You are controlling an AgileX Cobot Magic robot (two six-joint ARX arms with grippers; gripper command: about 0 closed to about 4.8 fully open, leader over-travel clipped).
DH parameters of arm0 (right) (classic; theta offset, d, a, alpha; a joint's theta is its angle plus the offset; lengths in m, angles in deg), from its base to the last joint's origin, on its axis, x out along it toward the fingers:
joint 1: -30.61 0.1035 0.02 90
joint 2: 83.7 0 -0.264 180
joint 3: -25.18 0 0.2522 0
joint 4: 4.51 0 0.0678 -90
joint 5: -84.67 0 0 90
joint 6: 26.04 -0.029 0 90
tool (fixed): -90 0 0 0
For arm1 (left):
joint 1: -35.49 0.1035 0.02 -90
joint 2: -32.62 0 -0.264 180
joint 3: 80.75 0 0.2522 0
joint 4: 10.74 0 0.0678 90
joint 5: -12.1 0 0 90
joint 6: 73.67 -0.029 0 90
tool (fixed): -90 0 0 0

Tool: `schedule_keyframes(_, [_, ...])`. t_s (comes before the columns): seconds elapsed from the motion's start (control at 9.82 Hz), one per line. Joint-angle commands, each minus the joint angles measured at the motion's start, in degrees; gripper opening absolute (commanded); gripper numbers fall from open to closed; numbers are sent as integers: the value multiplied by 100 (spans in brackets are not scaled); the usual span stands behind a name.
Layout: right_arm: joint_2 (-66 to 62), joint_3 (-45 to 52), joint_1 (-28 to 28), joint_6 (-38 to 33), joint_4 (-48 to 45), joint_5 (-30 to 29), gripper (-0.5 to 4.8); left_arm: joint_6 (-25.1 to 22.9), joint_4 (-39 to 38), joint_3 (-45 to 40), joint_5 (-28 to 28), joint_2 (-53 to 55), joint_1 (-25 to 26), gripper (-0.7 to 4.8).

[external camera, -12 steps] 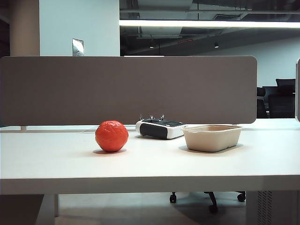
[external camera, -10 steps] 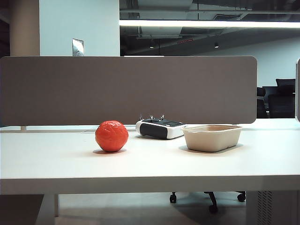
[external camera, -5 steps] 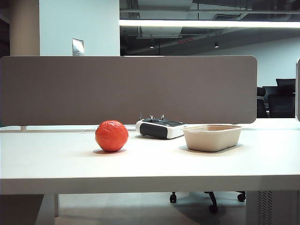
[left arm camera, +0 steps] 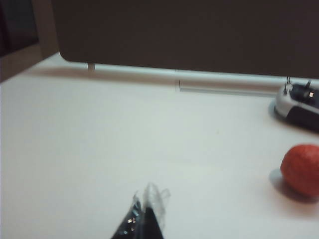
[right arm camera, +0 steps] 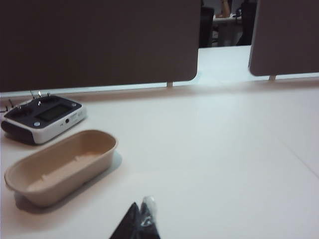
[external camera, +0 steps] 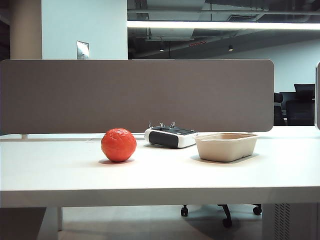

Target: Pick up the orange and place it into the paper lunchbox.

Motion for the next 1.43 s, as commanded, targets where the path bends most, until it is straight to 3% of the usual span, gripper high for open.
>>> schedule_keyframes(0.1, [-1080,-1666,4,-26,367,-459,-5,391,-295,1290,-20,708,-4,-5])
schedule_keyframes(0.31, [-1679,-2153,4,-24,358,-916,-5,387,-201,1714,-15,1338,-9,-5])
schedule_keyframes(0.41, [-3224,-3217,247,-24,367,-1928,-5,382,278,2940,328,3348,-15,-5])
schedule_keyframes(0.51, [-3458,-3346,402,-24,361,-2009,-5,385,337,3182,400,3698,-66,-5])
schedule_keyframes(0.61, [-3827,-3521,811,-22,374,-2028,-5,494,525,3574,444,4275,-262,-5])
schedule_keyframes(1.12, [-4339,-3550,1722,-22,520,-2033,-5,566,949,4223,592,5252,-831,-5])
schedule_keyframes(1.22, [-4612,-3552,2656,-22,909,-1178,-5,254,896,4852,592,6011,-1585,-5])
schedule_keyframes(1.32, [-4612,-3552,2752,-22,1034,-872,-5,223,874,4854,647,6210,-1840,-5])
schedule_keyframes(1.43, [-4607,-3571,2743,-24,1084,-866,-5,236,970,4857,1152,6540,-1902,-1])
